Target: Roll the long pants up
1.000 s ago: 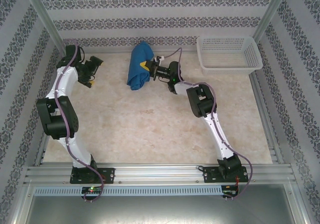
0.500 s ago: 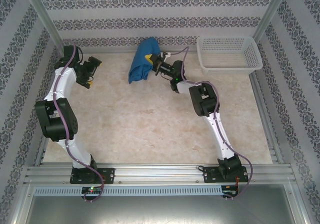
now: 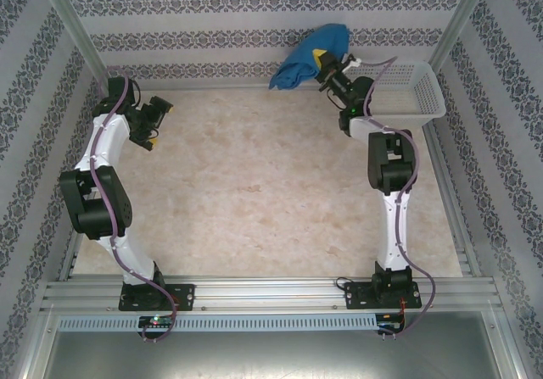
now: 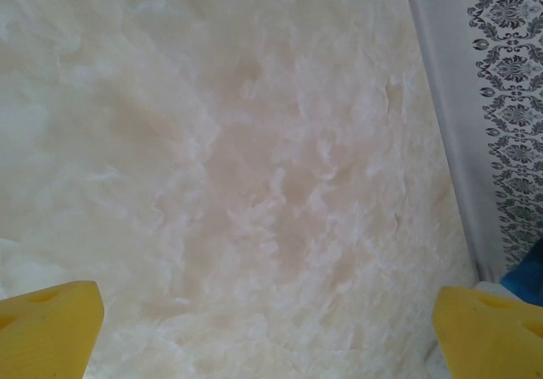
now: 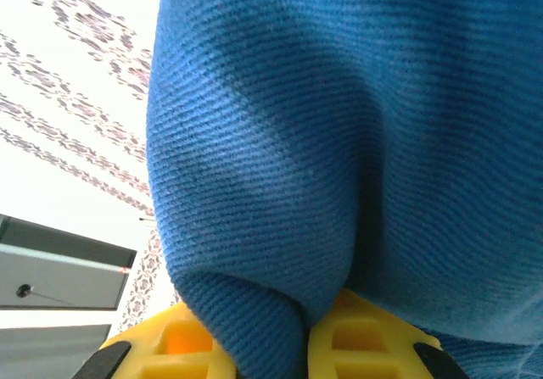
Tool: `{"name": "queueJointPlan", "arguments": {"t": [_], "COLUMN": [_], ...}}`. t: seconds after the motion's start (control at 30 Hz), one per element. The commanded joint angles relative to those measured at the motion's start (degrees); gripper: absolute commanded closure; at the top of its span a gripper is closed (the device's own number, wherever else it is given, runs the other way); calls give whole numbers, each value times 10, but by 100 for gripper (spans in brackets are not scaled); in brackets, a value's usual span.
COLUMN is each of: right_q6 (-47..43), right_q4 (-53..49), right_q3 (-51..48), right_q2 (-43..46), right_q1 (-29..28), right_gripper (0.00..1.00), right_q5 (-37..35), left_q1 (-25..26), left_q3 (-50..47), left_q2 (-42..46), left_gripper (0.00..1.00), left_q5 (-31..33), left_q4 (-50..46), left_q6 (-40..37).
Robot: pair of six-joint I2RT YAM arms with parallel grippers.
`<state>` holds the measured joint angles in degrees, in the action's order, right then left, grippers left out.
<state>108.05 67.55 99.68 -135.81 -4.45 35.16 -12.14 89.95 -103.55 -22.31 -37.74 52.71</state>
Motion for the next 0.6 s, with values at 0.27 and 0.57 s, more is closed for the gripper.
{"name": "queueJointPlan", "arguments": {"t": [0.27, 0.57], "right_q6": [-164, -263], "right_q4": [-32, -127], "right_q3": [-125, -232], "right_q2": [208, 336], "right_q1": [67, 103], "right_gripper": [100, 100], "right_q5": [-31, -64], "left_q1": [-10, -10], "left_q3": [2, 1], "left_q2": [27, 23], "left_gripper": [0, 0], "left_q5": [-6, -11], "left_q4": [-16, -13], "left_q6": [-1, 0]}}
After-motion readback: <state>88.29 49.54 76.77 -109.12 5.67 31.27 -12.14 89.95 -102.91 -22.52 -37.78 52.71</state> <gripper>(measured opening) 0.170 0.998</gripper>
